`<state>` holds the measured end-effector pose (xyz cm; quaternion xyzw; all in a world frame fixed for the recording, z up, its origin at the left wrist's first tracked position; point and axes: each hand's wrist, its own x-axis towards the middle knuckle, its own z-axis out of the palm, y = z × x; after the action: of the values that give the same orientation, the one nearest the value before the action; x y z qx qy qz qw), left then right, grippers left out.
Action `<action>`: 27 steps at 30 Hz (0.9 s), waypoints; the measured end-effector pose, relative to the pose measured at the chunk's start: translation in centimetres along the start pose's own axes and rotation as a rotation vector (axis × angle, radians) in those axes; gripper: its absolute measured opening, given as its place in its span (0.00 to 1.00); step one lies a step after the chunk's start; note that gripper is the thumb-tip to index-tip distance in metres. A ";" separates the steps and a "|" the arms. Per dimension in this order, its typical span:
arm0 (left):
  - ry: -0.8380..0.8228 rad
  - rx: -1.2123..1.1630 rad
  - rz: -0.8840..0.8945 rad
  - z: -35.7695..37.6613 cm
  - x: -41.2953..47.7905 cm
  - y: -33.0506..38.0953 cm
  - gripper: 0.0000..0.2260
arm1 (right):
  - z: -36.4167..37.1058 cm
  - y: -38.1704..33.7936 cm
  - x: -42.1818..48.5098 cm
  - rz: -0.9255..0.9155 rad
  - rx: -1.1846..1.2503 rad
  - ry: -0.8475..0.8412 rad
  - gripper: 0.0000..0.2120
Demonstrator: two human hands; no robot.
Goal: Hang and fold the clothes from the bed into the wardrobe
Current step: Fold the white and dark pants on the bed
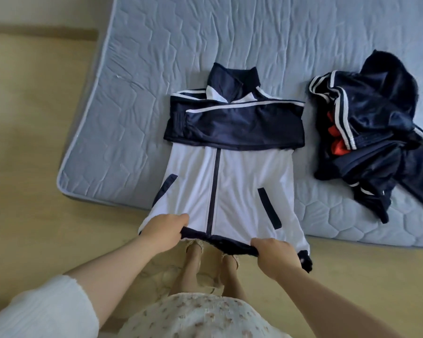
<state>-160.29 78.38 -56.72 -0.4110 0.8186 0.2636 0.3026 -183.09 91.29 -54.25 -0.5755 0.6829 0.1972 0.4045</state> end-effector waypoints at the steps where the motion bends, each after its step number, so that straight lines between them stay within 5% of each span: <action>1: -0.072 -0.023 0.000 0.0 -1.3 0.2 0.07 | 0.3 -0.3 -1.3 -0.001 0.012 -0.063 0.11; 5: -0.315 -0.107 0.013 -0.1 -5.0 1.1 0.08 | 0.5 -1.0 -4.7 -0.046 -0.046 -0.259 0.10; 8: -0.303 -0.125 0.015 -1.7 -5.2 1.6 0.12 | -0.9 -0.6 -5.3 -0.022 -0.024 -0.224 0.08; 15: -0.056 0.167 0.023 -10.2 0.8 0.9 0.09 | -8.1 1.5 0.2 0.081 -0.027 0.019 0.07; 21: 0.249 0.206 0.026 -20.0 7.2 -0.3 0.05 | -18.4 4.1 6.6 0.115 -0.167 0.419 0.09; 24: 0.514 0.128 0.002 -24.0 10.3 -1.4 0.14 | -22.2 5.0 9.6 0.166 -0.185 0.670 0.15; 27: 0.648 0.142 -0.036 -24.1 12.7 -1.7 0.28 | -22.6 5.3 11.6 0.304 -0.085 0.633 0.29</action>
<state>-171.73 54.57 -49.75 -0.4657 0.8812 0.0561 0.0591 -195.60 68.85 -50.89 -0.5161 0.8435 0.0952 0.1146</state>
